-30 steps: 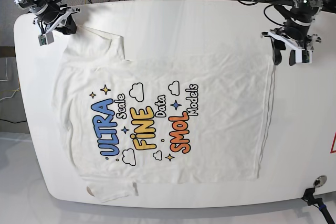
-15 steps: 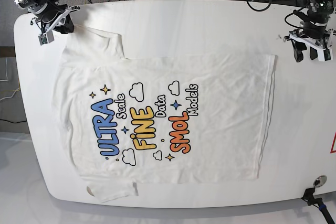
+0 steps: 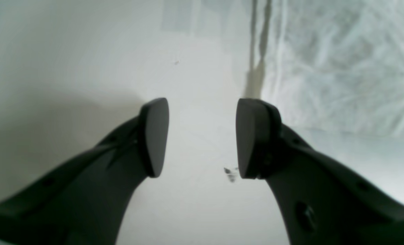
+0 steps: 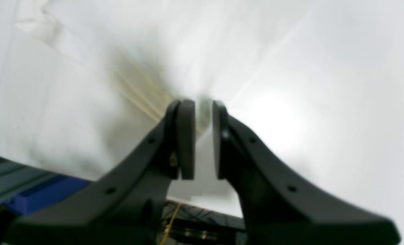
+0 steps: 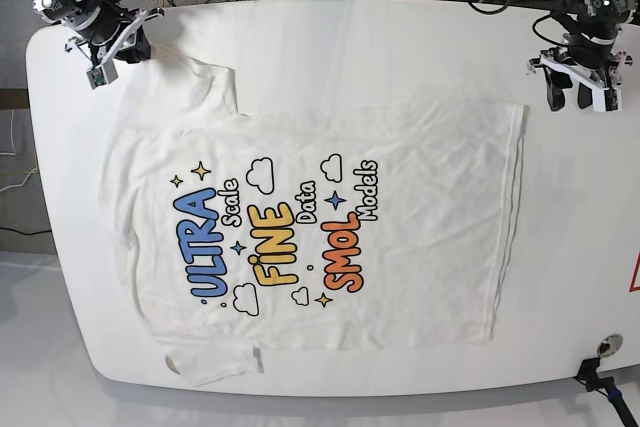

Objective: Fold the T-shirt properly
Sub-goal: 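Shift the left gripper outward along the shoulder edge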

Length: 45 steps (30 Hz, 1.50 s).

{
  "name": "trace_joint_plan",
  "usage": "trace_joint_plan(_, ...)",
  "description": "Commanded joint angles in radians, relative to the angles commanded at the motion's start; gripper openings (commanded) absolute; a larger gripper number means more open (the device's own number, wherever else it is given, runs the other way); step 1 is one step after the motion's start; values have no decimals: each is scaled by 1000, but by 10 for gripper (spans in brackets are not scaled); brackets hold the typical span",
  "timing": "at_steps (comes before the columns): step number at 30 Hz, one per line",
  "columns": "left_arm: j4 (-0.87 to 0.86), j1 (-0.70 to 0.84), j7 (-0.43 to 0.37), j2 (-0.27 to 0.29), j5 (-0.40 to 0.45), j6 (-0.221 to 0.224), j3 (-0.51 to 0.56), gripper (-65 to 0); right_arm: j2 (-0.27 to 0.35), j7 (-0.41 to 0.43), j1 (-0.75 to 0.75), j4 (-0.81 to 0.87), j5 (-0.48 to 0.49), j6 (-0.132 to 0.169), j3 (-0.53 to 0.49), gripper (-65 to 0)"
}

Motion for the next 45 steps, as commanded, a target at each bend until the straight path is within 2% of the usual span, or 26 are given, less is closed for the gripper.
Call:
trace_joint_plan(3,8,7,-3,1,2,-2,4,-365,36,-50,42,-17,-1,0,13,-525)
trace_joint_plan(8,15,11,-5,1,-12,-4,28,-366,57,-115,104,-28,-23,0,16,-383)
trace_joint_plan(14,19,18,-12,1,-137,-21,41,-372,50,-152,128,-22,-97,0,24,-303)
trace_joint_plan(15,11,13,0,-2,-75,-3,37,-360,55,-127,130,-36,-67,0,6,-326)
trace_joint_plan(21,8,18,2,-5,-75,-5,38,-358,64,-101,135,-161,-53,0,-59,-327)
trace_joint_plan(22,-15,17,28,15,-53,0,47,-367,11,-113,157,-123,-55,0,-49,-337)
trace_joint_plan(24,-15,17,28,15,-53,-2,47,-367,2,-113,170,-123,-55,0,-47,-337)
trace_joint_plan(40,-16,15,27,15,-53,-2,46,-367,-4,-116,176,-123,-51,0,-35,-338)
trace_joint_plan(43,-16,14,27,14,-53,-2,46,-367,-24,-118,170,-123,31,0,43,-337)
trace_joint_plan(45,-16,14,27,14,-53,-2,46,-367,-24,-119,168,-126,72,0,53,-336)
